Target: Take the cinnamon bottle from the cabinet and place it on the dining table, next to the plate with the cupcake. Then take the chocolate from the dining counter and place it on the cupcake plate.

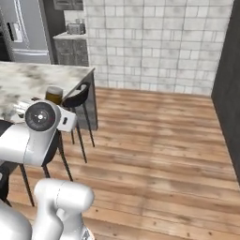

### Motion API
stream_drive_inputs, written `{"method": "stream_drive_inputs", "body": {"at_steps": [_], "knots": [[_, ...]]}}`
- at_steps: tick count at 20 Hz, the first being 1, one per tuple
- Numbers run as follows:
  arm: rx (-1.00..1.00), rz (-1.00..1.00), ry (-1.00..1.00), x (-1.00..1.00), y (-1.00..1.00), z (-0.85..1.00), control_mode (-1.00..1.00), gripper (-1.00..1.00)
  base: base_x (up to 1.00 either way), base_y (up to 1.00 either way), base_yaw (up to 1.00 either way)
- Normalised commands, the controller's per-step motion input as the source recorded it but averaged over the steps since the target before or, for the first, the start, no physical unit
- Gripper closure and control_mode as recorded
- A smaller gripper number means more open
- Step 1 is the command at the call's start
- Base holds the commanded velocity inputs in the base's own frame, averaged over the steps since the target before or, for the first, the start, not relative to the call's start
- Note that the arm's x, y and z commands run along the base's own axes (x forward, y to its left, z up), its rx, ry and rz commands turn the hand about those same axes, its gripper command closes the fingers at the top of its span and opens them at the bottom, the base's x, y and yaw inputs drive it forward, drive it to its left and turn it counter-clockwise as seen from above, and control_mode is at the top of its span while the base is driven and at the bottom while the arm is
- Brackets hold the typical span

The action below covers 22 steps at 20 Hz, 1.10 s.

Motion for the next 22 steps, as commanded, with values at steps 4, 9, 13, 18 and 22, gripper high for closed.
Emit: {"method": "stream_drive_inputs", "body": {"at_steps": [4,9,13,18,22], "knots": [[0.0,0.0,0.0,0.0,0.0,0.0,1.0,1.0,0.7,-0.03,0.54],[0.0,0.0,0.0,0.0,0.0,0.0,1.0,1.0,0.66,-0.04,0.59],[0.0,0.0,0.0,0.0,0.0,0.0,1.0,1.0,0.64,-0.04,0.6],[0.0,0.0,0.0,0.0,0.0,0.0,1.0,1.0,0.54,-0.04,0.67],[0.0,0.0,0.0,0.0,0.0,0.0,1.0,1.0,0.49,-0.18,0.59]]}}
